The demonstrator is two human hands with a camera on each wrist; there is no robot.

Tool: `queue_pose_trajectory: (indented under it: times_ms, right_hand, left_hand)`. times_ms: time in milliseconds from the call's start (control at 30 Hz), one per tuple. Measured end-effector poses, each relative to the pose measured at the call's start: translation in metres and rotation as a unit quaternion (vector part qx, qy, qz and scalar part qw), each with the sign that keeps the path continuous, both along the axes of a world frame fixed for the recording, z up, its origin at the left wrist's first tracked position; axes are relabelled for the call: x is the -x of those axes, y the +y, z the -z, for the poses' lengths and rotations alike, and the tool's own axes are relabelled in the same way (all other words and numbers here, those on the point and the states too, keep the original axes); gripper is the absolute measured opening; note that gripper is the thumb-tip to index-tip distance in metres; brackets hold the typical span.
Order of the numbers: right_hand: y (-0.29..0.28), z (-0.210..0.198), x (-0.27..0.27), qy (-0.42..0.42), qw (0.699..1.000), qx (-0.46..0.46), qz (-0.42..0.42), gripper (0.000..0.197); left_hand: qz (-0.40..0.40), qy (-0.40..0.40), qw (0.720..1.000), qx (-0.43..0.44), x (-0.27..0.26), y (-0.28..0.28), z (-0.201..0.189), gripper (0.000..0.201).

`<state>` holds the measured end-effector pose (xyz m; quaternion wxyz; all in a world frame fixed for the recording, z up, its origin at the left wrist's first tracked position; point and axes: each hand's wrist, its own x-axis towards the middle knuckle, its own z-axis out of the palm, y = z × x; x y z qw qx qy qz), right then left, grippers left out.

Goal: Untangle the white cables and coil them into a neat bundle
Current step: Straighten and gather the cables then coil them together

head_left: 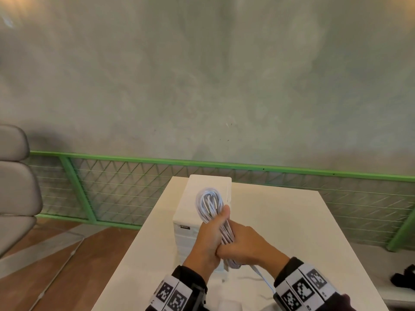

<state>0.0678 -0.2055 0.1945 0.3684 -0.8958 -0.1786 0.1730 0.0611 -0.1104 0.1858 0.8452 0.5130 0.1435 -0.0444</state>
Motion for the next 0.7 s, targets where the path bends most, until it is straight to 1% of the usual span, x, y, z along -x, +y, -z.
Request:
queue_pose_trajectory:
  times_ms: [33,67,167,233,300,333,367,433,500,533,567,600,633,667,700]
  right_hand:
    - [0.001,0.001,0.000,-0.014,1.000,0.018,-0.002,0.015]
    - [0.002,0.002,0.001,-0.021,0.999,0.024,0.000,0.012]
    - [0.004,0.009,0.001,-0.014,1.000,-0.017,0.022,0.008]
    - [0.005,0.010,0.002,0.023,0.997,-0.058,0.048,0.009]
    - [0.001,0.007,0.002,0.063,0.991,-0.091,0.068,0.010]
    - [-0.002,0.004,0.001,0.071,0.992,-0.085,0.065,0.008]
    - [-0.006,0.000,-0.001,0.064,0.995,-0.060,0.052,0.008]
    - [-0.015,-0.007,-0.008,0.029,0.999,0.012,0.016,0.015]
    - [-0.023,-0.014,-0.015,-0.014,0.995,0.102,-0.016,0.020]
    - [-0.027,-0.018,-0.018,-0.034,0.988,0.149,-0.032,0.021]
    - [-0.030,-0.021,-0.021,-0.052,0.978,0.198,-0.049,0.021]
    - [-0.033,-0.023,-0.022,-0.064,0.965,0.246,-0.065,0.020]
    - [-0.035,-0.024,-0.022,-0.077,0.950,0.292,-0.083,0.018]
    - [-0.035,-0.025,-0.022,-0.087,0.933,0.334,-0.104,0.013]
    - [-0.034,-0.027,-0.021,-0.099,0.914,0.371,-0.128,0.006]
  left_hand:
    - [0.003,-0.004,1.000,-0.015,0.000,0.000,0.001,0.022]
    - [0.005,-0.009,1.000,-0.025,-0.001,0.000,0.003,0.020]
    - [-0.006,-0.016,0.999,-0.042,-0.001,-0.003,0.005,0.019]
    - [-0.005,-0.020,0.998,-0.059,-0.003,-0.003,0.006,0.023]
    - [0.015,-0.036,0.998,-0.057,-0.003,0.000,0.006,0.016]
    - [0.033,-0.048,0.997,-0.051,-0.002,0.004,0.007,0.013]
    - [0.050,-0.058,0.996,-0.045,-0.001,0.008,0.008,0.015]
    - [0.090,-0.086,0.992,-0.027,-0.001,0.020,0.010,0.024]
    - [0.131,-0.106,0.986,-0.012,-0.003,0.037,0.009,0.046]
    - [0.145,-0.117,0.982,-0.033,-0.006,0.046,0.006,0.060]
    - [0.161,-0.122,0.976,-0.079,-0.009,0.055,0.001,0.071]
    - [0.183,-0.125,0.963,-0.152,-0.012,0.062,-0.005,0.075]
    - [0.216,-0.121,0.938,-0.243,-0.013,0.066,-0.014,0.073]
    - [0.252,-0.118,0.897,-0.344,-0.016,0.067,-0.022,0.068]
    - [0.291,-0.117,0.841,-0.441,-0.018,0.065,-0.029,0.067]
